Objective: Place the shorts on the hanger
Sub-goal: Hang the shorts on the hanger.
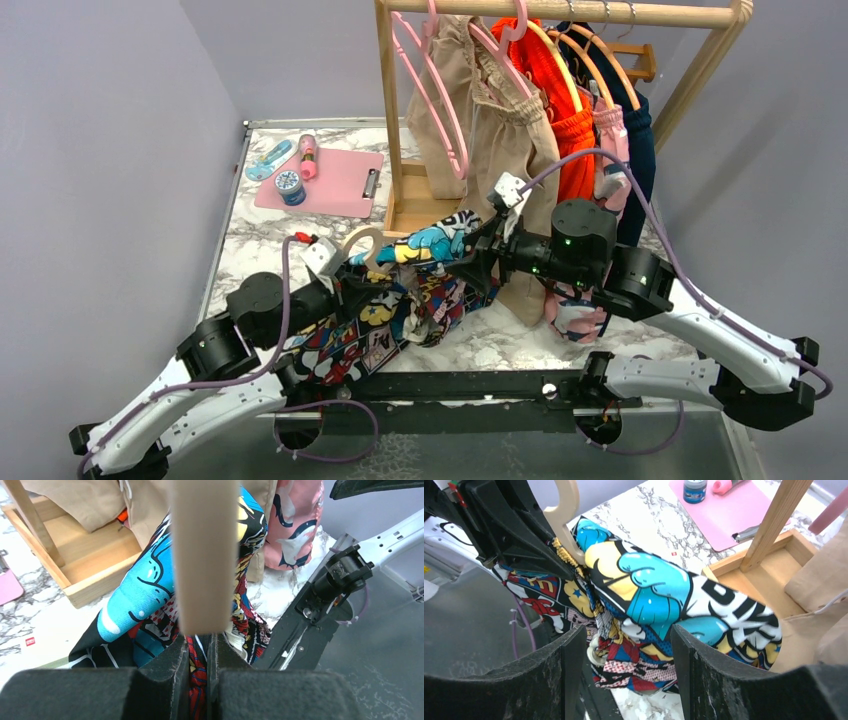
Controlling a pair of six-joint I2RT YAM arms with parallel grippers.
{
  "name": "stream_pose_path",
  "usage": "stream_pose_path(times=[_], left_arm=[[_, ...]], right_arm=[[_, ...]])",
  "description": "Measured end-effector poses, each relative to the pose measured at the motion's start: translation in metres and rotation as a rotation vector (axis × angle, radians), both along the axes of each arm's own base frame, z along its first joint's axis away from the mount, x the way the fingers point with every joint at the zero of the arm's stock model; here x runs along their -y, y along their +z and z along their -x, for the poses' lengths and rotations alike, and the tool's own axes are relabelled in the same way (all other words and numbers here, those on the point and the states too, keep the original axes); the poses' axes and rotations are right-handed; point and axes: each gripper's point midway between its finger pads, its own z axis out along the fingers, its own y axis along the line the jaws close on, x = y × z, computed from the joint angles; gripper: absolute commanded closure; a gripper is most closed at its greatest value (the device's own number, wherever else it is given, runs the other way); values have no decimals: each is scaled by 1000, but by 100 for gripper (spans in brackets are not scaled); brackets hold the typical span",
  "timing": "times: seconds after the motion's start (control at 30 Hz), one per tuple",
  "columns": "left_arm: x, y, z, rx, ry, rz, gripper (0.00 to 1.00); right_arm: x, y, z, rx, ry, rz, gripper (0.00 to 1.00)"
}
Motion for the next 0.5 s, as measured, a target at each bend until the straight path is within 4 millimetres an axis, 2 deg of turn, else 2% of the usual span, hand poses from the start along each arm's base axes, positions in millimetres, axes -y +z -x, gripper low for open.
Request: stream_pose_path(times=[0.17, 0.5], left_arm=[[11, -11, -2, -69, -12, -22, 100], [32, -40, -6, -189, -33, -101, 100]], right_arm=[[-5, -2, -5, 60, 14, 8, 30], [-11, -35, -12, 148, 35, 83, 31]])
